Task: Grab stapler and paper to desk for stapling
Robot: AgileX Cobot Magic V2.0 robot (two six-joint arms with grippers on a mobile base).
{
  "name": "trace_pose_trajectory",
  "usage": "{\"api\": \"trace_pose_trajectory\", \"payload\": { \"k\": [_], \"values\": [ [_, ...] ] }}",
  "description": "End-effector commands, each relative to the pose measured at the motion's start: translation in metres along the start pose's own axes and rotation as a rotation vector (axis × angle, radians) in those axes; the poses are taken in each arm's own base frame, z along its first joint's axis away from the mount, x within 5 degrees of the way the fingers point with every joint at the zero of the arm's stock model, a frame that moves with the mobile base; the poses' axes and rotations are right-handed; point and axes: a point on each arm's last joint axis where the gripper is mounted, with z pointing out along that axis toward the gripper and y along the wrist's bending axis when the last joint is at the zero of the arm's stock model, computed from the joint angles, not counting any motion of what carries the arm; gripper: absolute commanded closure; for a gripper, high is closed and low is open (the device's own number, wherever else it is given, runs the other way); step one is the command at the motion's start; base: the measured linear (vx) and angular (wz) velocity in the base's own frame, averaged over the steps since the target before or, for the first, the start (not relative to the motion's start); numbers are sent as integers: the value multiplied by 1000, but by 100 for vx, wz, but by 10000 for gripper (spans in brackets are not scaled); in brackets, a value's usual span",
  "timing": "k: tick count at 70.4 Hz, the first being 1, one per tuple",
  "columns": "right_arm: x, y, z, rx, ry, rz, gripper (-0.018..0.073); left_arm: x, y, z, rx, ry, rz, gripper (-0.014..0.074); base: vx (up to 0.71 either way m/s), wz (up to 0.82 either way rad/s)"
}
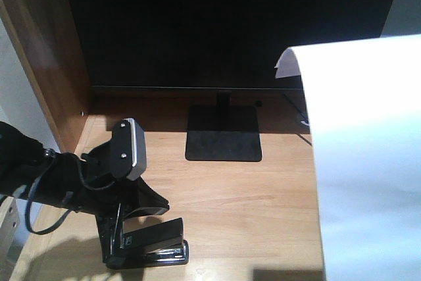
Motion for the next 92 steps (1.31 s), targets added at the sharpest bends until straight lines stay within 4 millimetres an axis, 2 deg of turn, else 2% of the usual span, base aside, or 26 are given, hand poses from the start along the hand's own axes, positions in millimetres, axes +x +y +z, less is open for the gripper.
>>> {"api": "trace_pose_trajectory", "payload": {
  "k": [1,16,26,92],
  "values": [
    [-6,6,6,-31,-26,-9,566,-5,5,2,-15,-28,-27,603,0,0],
    [-6,6,6,-31,-26,-9,566,14,13,25,25,31,-61,603,0,0],
    [-6,6,6,-31,-26,-9,566,20,14,32,49,47,-76,603,0,0],
    [-6,6,6,-31,-26,-9,566,20,13,33,63,45,-79,603,0,0]
  ]
}}
